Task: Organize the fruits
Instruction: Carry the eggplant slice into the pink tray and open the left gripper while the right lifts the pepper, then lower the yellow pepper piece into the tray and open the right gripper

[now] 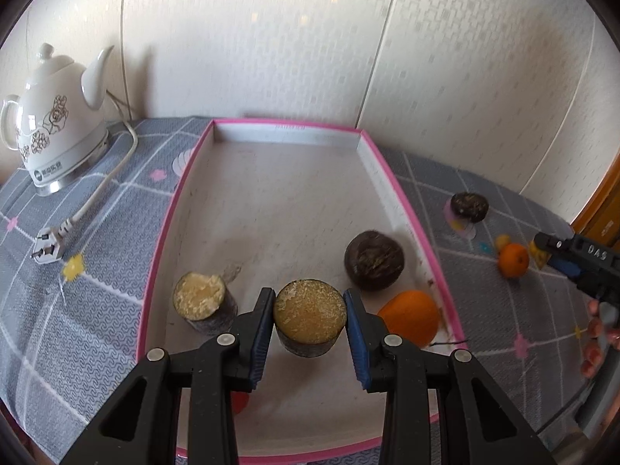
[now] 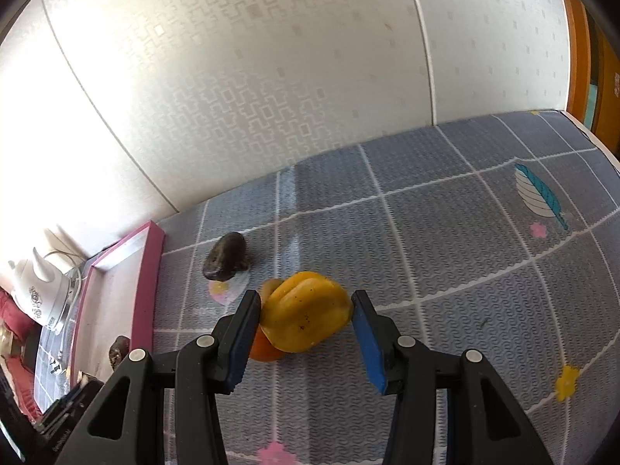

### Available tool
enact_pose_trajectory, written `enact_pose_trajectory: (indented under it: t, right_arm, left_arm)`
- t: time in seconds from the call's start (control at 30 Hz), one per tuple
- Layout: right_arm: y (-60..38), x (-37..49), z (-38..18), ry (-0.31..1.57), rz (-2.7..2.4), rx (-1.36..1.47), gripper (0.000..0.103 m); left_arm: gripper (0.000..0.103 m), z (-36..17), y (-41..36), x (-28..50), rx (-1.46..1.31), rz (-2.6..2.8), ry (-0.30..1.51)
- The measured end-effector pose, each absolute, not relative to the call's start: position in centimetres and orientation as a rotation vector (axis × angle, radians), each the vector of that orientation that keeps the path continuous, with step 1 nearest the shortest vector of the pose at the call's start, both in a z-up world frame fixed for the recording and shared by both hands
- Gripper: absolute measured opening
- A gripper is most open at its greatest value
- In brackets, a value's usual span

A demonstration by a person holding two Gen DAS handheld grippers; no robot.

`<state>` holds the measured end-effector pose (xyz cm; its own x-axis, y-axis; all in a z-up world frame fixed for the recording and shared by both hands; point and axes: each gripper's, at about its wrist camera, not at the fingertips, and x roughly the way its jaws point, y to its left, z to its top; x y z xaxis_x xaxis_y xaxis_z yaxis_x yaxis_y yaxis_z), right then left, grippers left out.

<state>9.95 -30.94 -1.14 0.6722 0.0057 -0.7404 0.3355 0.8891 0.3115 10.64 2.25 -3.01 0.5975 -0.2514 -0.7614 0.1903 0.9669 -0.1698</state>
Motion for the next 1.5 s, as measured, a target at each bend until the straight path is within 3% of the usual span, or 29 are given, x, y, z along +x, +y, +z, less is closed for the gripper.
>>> enact_pose_trajectory:
  t: [0.47,0.53,0.6,0.63,0.93,1.1,1.5]
  right_arm:
    - [-27.9,10.7,-0.7,0.801,-0.144,0.387,0.049]
    - [-27.4,10.7,-0.7,0.797,-0.142,0.374,0.049]
    - [-27.0,10.8,-0.7,0.799,-0.134,0.364,0.049]
    - [-26.7,10.7,-0.6,0.796,-0.127,0.359,0.049]
    - [-25.4,10.5,-0.1,0.781,-0.108,0.306,0.049]
    - [-25.2,10.8,-0.2,0.781,-0.092,0.308,0.049]
    - [-21.8,11.8,0.6,0.754,0.027,0.283,0.049]
  left_arm:
    - [0.037,-3.9,1.4,10.1,-0.027,-0.266,0.904]
    - [0.041,-3.8,1.6,10.2,-0.048,-0.285,0.91]
    - [0.059,-3.6,1.8,10.2,-0.074,-0.293,0.909]
    - [0.061,-3.4,2.0,10.1,-0.081,-0.289,0.904]
    - [0.067,-1.7,3.0,9.5,-0.123,-0.297,0.842]
    - [0.086,-0.5,3.6,8.9,-0.119,-0.286,0.767]
    - [0.093,0.8,8.4,8.9,-0.202,-0.102,0.699]
